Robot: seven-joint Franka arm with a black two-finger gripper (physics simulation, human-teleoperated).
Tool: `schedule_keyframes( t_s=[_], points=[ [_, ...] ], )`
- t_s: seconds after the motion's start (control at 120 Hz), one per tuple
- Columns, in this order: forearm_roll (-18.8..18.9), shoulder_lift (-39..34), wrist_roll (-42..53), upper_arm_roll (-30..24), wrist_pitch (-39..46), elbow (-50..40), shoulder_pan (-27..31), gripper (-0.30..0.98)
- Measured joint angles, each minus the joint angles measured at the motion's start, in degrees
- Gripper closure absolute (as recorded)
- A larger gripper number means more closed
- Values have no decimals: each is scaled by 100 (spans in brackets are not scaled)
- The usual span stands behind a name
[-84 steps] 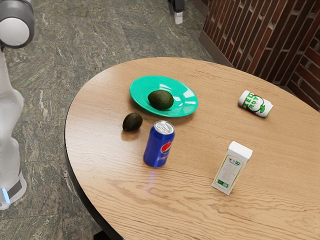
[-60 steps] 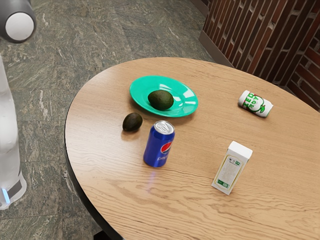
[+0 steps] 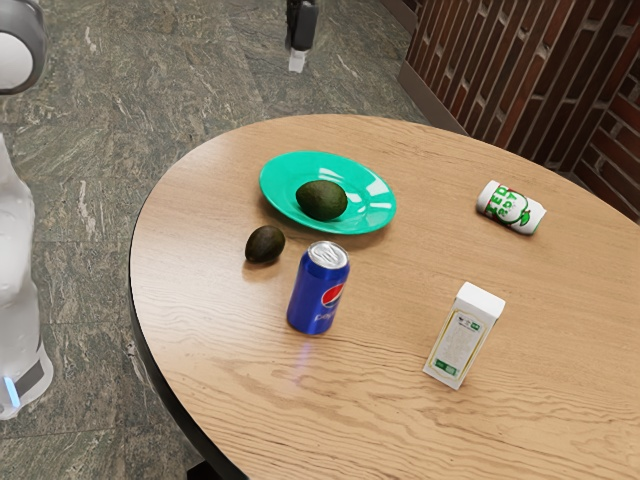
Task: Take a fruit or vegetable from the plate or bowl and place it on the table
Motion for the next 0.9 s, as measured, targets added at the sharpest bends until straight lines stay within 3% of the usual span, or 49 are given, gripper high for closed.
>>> schedule_keyframes(
  t_s=[0.117,0.167,0.233,0.383,0.7,0.9],
  points=[
    [63,-1180,-46,-419,1023,-2269,-35,2],
    [106,-1427,-61,-720,1515,-2842,-46,2],
    [250,-1251,-75,-1028,1982,-2949,-50,2],
    [403,-1068,-111,-1114,2661,-3030,149,2],
    [455,-1083,-171,-937,3435,-3957,324,2],
    [460,-1088,-192,-794,3958,-4069,332,2]
  ],
)
